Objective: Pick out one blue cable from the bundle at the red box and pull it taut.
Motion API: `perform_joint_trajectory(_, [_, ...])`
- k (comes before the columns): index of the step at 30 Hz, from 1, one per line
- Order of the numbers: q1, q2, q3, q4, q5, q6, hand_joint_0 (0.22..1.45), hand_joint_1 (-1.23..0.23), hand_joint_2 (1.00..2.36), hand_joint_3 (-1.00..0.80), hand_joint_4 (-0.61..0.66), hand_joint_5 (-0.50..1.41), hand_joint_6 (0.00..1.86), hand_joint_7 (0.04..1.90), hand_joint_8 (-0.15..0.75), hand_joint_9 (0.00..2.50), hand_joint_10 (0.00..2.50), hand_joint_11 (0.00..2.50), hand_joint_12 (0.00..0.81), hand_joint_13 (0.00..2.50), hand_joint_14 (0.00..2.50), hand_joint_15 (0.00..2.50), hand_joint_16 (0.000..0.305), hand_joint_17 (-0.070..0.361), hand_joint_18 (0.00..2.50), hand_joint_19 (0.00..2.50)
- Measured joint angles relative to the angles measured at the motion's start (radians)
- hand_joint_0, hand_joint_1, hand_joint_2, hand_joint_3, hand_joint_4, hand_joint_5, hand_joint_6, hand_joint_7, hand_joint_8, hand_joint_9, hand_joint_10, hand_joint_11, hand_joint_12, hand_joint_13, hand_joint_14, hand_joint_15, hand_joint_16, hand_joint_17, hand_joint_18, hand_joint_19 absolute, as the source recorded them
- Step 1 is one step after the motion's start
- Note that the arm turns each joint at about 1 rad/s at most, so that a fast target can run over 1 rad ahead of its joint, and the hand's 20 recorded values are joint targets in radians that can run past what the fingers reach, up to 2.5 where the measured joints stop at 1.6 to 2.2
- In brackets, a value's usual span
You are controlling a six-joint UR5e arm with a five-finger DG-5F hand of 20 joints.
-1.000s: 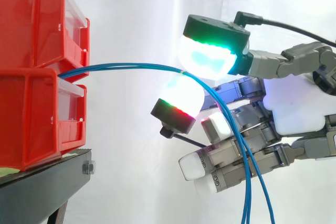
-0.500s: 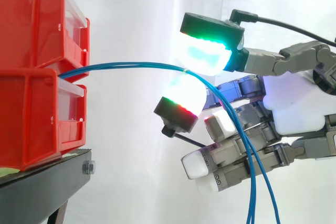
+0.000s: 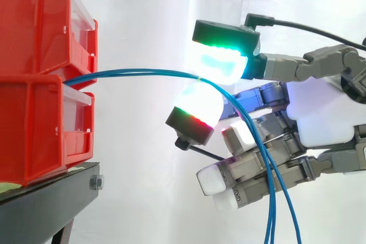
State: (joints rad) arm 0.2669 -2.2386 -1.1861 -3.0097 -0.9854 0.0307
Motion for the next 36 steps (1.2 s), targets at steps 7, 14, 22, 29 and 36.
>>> perform_joint_trajectory(7, [0.0,0.0,0.0,0.0,-0.001,0.0,0.57,-0.52,1.01,-0.19,0.05,-0.11,0.9,0.96,0.346,1.23,0.02,0.65,0.24,0.87,0.01,0.37,0.025,0.056,0.45,0.47])
perform_joint_trajectory(14, [-0.001,0.0,0.0,-0.002,-0.001,0.0,0.57,-0.56,1.01,-0.32,0.11,-0.12,0.89,1.01,0.316,1.2,0.02,0.68,0.212,0.86,0.01,0.39,0.019,0.043,0.43,0.5])
perform_joint_trajectory(22, [-0.001,0.0,0.0,-0.004,-0.001,0.0,0.55,-0.49,1.0,-0.49,0.12,-0.12,0.88,0.98,0.317,1.2,0.02,0.68,0.215,0.87,0.01,0.39,0.019,0.044,0.44,0.49])
perform_joint_trajectory(29, [-0.001,0.0,0.0,-0.005,-0.001,0.0,0.58,-0.51,1.01,-0.42,0.11,-0.12,0.87,0.99,0.306,1.2,0.02,0.67,0.205,0.86,0.01,0.39,0.018,0.041,0.43,0.49])
perform_joint_trajectory(36, [0.0,0.0,0.0,-0.006,-0.001,0.0,0.57,-0.57,1.02,-0.24,0.07,-0.12,0.88,1.01,0.313,1.2,0.02,0.67,0.204,0.85,0.01,0.39,0.018,0.041,0.42,0.49])
